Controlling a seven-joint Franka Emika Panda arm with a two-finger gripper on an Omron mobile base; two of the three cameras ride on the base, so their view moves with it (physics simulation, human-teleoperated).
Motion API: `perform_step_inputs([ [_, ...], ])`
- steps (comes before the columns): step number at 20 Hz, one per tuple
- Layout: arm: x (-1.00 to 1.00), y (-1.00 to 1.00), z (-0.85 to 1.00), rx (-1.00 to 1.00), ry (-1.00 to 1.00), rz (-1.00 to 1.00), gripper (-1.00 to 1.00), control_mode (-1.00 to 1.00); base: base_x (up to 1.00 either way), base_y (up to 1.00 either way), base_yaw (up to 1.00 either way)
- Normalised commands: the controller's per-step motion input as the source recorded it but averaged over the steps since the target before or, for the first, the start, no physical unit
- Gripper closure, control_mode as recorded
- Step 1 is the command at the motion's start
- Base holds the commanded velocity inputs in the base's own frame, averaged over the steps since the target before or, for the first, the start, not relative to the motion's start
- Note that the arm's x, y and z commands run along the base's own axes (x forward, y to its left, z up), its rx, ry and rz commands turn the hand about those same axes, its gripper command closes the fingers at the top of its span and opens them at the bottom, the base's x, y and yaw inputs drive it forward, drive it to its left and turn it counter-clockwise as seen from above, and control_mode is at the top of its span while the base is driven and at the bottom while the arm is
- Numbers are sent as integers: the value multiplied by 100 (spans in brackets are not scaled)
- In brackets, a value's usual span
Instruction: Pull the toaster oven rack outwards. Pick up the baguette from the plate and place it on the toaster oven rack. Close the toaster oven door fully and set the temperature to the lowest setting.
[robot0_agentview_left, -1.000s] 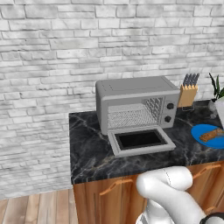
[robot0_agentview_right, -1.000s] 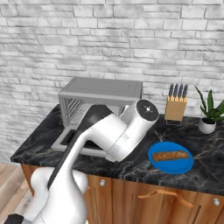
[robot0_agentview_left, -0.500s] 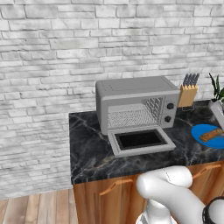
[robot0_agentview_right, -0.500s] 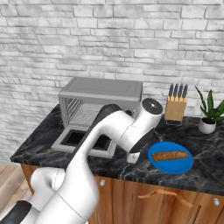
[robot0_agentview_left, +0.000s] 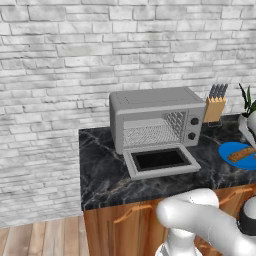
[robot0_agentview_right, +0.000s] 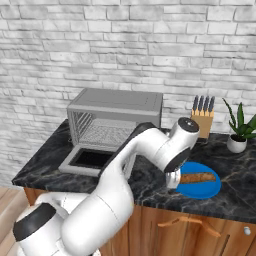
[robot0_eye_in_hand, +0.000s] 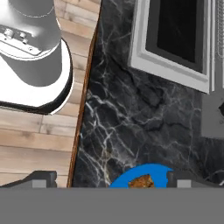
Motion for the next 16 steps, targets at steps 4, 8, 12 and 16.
perform_step_inputs([
  [4, 31, -56, -27, 0, 5, 4, -100, -100, 0, 0, 0],
  [8, 31, -41, -33, 0, 4, 0, -100, -100, 0, 0, 0],
  [12, 33, -25, -38, 0, 0, 0, -100, -100, 0, 0, 0],
  [16, 37, -19, -36, 0, 0, 0, -100, -100, 0, 0, 0],
])
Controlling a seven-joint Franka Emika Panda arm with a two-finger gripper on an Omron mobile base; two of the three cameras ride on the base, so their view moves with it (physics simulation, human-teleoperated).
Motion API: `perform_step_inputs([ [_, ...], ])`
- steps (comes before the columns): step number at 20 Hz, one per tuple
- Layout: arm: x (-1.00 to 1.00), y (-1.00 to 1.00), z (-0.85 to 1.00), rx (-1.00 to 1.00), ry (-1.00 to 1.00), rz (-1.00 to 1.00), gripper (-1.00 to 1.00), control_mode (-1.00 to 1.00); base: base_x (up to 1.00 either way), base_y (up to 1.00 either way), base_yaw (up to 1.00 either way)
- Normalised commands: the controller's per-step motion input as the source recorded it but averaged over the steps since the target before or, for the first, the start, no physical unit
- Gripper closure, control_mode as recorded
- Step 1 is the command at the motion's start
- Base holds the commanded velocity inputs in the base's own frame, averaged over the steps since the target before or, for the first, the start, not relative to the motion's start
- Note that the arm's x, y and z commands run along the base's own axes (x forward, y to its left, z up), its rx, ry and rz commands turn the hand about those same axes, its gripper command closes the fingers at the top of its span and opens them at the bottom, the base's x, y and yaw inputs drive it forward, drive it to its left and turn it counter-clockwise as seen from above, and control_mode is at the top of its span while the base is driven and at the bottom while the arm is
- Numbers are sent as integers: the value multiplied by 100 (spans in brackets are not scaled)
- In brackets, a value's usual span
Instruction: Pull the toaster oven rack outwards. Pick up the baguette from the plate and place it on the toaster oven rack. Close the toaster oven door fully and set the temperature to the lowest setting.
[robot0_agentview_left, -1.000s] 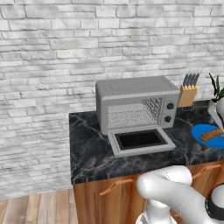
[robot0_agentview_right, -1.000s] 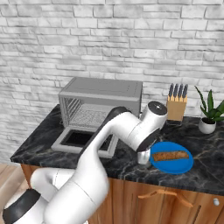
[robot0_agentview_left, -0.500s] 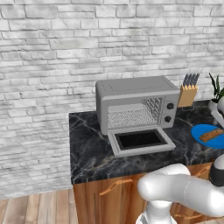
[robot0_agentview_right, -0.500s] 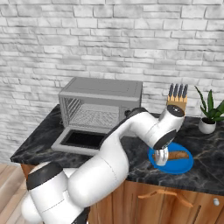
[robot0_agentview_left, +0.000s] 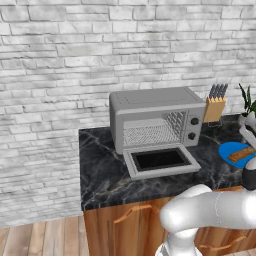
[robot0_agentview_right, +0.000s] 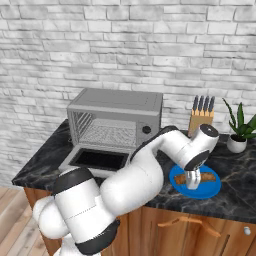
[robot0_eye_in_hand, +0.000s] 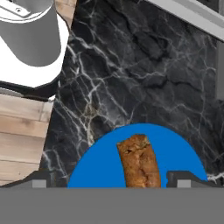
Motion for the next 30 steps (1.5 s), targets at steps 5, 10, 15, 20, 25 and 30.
perform_step_inputs([
  [5, 42, -18, -32, 0, 1, 0, -100, -100, 0, 0, 0],
  [10, 38, -17, -33, -1, 5, 0, -100, -100, 0, 0, 0],
  [15, 31, -18, -34, -3, 5, 0, -100, -100, 0, 0, 0],
  [20, 28, -14, -34, -7, 11, 0, -100, -100, 0, 0, 0],
  [25, 10, -19, -31, -4, 8, 0, -100, -100, 0, 0, 0],
  [30, 0, -8, -28, -9, 4, -1, -100, -100, 0, 0, 0],
])
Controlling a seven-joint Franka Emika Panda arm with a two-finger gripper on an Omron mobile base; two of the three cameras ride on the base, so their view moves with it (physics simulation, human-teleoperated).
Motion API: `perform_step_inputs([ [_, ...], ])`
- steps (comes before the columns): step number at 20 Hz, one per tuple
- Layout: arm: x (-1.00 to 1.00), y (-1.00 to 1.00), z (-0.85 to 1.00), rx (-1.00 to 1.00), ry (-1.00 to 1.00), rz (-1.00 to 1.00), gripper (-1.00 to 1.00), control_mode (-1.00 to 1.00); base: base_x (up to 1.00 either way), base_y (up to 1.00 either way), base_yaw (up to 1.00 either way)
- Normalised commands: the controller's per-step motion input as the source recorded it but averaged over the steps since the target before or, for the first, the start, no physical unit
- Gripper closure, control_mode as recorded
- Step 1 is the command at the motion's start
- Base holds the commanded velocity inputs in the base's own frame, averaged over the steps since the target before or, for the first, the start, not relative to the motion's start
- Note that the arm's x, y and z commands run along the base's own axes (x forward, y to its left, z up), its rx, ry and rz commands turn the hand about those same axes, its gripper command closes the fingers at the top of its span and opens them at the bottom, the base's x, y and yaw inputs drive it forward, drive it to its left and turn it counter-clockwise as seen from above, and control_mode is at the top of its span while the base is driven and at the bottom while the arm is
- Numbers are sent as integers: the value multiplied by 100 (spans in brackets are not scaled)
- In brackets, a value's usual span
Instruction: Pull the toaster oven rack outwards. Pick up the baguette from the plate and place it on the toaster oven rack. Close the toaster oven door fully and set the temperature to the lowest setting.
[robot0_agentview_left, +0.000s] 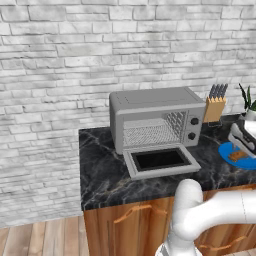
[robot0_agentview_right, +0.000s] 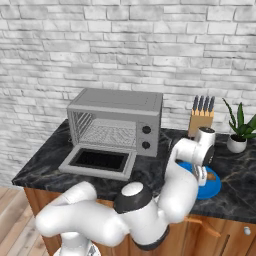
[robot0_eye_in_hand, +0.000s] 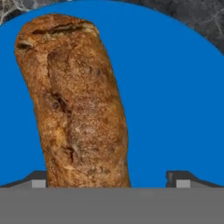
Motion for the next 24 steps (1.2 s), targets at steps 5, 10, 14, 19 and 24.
perform_step_inputs([
  [5, -3, -6, -11, -7, -2, -5, 100, -100, 0, 0, 0],
  [10, -38, -5, 52, 1, -24, -11, 100, -100, 0, 0, 0],
  [14, -41, 3, 95, 1, -16, -13, 100, -100, 0, 0, 0],
  [19, -34, 51, 96, 0, -11, -15, 100, -100, 0, 0, 0],
  [24, -24, 94, 68, -5, -15, -15, 100, -100, 0, 0, 0],
])
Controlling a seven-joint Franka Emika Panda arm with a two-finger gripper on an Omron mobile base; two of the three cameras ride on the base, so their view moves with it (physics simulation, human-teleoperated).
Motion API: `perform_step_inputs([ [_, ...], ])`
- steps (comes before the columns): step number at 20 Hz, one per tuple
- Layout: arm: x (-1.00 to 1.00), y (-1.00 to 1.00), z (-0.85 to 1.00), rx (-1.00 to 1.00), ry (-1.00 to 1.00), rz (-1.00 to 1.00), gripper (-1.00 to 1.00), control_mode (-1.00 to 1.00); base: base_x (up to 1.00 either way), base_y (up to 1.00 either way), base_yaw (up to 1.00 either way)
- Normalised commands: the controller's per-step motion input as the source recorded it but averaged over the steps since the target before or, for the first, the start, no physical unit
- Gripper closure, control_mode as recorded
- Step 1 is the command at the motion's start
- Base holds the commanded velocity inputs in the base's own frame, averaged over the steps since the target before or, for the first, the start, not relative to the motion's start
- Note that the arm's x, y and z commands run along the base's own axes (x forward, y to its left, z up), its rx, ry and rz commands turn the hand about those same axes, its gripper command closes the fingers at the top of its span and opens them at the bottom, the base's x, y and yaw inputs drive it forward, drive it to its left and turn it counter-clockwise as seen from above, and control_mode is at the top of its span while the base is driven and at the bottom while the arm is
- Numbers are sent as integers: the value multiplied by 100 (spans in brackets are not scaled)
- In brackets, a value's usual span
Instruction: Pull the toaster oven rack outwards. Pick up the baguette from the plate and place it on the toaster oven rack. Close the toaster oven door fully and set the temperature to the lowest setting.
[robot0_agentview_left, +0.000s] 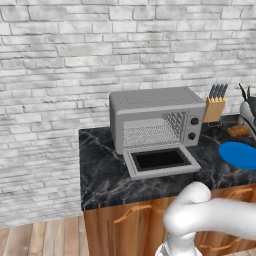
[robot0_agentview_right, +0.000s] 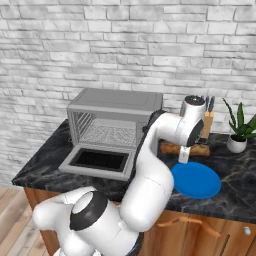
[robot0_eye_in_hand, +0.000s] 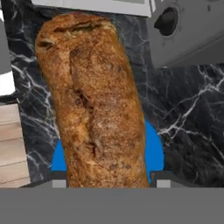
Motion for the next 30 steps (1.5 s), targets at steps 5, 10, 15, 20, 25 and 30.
perform_step_inputs([
  [5, -14, 99, 35, -3, -12, -3, 100, -100, 0, 0, 0],
  [10, 0, 100, 2, -4, -17, -2, 100, -100, 0, 0, 0],
  [15, 0, 90, 1, -1, -11, 0, 100, -100, 0, 0, 0],
  [20, 0, 71, 16, 0, -1, 0, 100, -100, 0, 0, 0],
  [25, 0, 58, 21, 0, 0, 0, 100, -100, 0, 0, 0],
  [30, 5, 38, 0, 0, -1, 0, 100, -100, 0, 0, 0],
])
